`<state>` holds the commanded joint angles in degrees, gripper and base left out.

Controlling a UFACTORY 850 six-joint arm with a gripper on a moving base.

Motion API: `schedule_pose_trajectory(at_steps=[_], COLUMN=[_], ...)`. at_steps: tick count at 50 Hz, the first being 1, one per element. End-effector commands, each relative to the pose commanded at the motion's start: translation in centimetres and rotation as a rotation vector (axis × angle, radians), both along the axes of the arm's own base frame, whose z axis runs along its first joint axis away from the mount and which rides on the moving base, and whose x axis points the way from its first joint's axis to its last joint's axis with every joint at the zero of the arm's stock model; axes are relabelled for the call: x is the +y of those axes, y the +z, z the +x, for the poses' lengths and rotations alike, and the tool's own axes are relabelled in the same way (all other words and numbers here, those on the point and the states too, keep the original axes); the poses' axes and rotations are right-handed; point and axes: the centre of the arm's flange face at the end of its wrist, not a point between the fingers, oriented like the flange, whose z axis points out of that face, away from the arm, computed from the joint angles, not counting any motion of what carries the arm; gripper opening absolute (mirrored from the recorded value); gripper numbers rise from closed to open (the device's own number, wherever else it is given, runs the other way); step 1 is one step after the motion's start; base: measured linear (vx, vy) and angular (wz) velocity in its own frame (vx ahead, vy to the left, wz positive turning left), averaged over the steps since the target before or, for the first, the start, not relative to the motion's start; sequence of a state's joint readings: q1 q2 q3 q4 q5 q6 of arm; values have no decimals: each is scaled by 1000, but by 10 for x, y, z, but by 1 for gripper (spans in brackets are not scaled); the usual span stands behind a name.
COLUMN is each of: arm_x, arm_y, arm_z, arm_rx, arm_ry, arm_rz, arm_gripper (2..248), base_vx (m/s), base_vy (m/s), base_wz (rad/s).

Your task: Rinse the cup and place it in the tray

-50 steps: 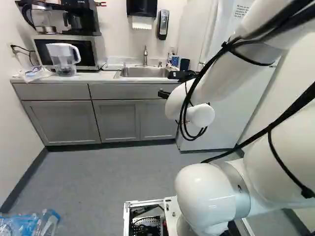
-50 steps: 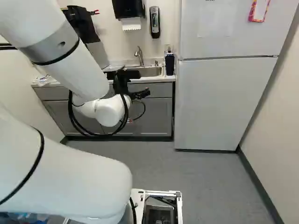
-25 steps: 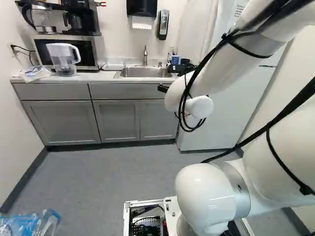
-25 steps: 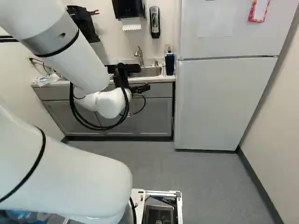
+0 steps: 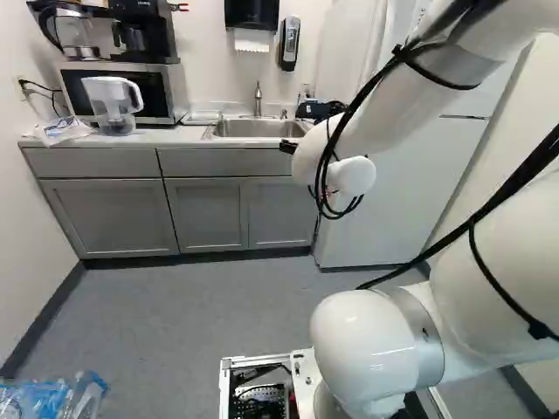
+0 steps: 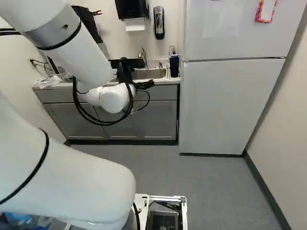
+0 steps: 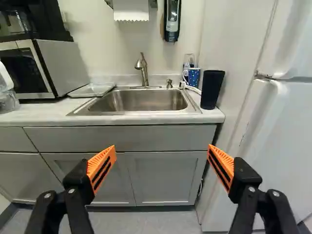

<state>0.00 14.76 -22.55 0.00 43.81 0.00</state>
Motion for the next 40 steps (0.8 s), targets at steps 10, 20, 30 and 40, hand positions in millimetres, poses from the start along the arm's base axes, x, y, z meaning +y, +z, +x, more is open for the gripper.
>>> schedule_pose_trajectory(at_steps=[10,20,30,40], arm_x=[0,0,0,0], arm_y=[10,20,29,38], arm_z=[8,16,22,27], arm_rx=[-11,-22,-27,-26], arm_ry=[0,0,0,0], arm_rz=[0,0,0,0], arm_gripper=[247,247,247,247], base_vx=[0,0,0,0], base_vy=[0,0,0,0], base_wz=[0,0,0,0])
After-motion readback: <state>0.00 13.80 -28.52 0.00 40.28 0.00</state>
